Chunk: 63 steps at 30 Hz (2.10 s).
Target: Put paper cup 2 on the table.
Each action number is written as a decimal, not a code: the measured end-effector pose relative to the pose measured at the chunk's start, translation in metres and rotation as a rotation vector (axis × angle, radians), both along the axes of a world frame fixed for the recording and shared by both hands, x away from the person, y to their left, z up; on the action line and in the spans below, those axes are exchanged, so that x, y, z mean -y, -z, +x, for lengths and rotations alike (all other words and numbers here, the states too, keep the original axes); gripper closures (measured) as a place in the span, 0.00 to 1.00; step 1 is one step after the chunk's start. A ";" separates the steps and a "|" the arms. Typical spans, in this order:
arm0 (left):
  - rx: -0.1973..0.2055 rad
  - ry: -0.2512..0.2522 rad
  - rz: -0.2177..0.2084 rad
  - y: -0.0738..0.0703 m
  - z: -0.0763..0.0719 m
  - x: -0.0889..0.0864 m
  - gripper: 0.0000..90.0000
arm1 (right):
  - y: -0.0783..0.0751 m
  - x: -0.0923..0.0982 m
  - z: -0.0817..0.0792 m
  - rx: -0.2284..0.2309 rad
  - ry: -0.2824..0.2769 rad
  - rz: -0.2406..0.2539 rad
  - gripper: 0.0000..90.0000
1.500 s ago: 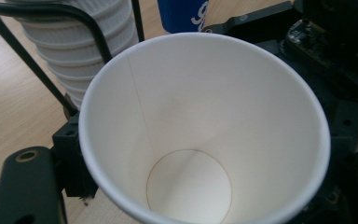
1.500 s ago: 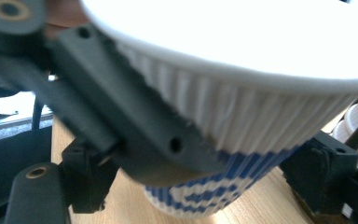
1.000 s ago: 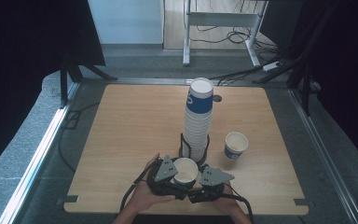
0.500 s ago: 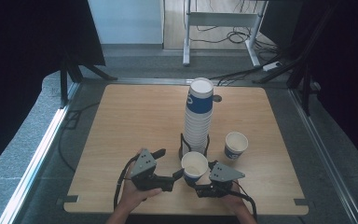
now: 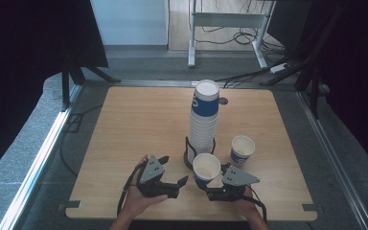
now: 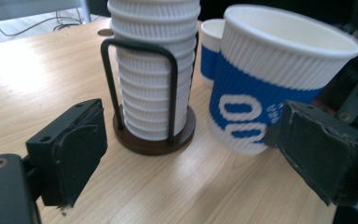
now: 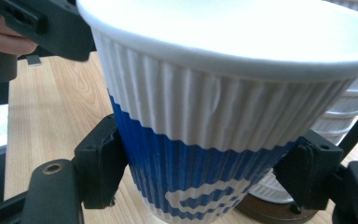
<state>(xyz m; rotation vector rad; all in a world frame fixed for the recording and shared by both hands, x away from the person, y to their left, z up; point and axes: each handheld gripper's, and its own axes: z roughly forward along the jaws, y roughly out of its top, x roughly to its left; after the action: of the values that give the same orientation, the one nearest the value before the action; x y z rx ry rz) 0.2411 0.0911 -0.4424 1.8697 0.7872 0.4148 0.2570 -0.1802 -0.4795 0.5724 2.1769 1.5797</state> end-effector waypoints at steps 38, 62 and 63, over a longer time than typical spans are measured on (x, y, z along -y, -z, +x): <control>-0.100 -0.045 0.014 0.013 0.013 -0.011 0.11 | -0.046 0.069 -0.006 0.122 0.162 0.098 0.28; -0.110 -0.053 0.050 0.019 0.013 -0.012 0.11 | -0.032 0.152 0.010 0.035 0.457 0.128 0.28; -0.110 -0.054 0.050 0.019 0.014 -0.012 0.11 | -0.031 0.154 0.011 0.032 0.466 0.126 0.28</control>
<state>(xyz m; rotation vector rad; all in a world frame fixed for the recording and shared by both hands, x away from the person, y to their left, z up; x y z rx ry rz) 0.2547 0.1035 -0.4614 1.9342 0.9100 0.3701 0.2677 -0.3344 -0.4490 1.0007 1.7581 1.4572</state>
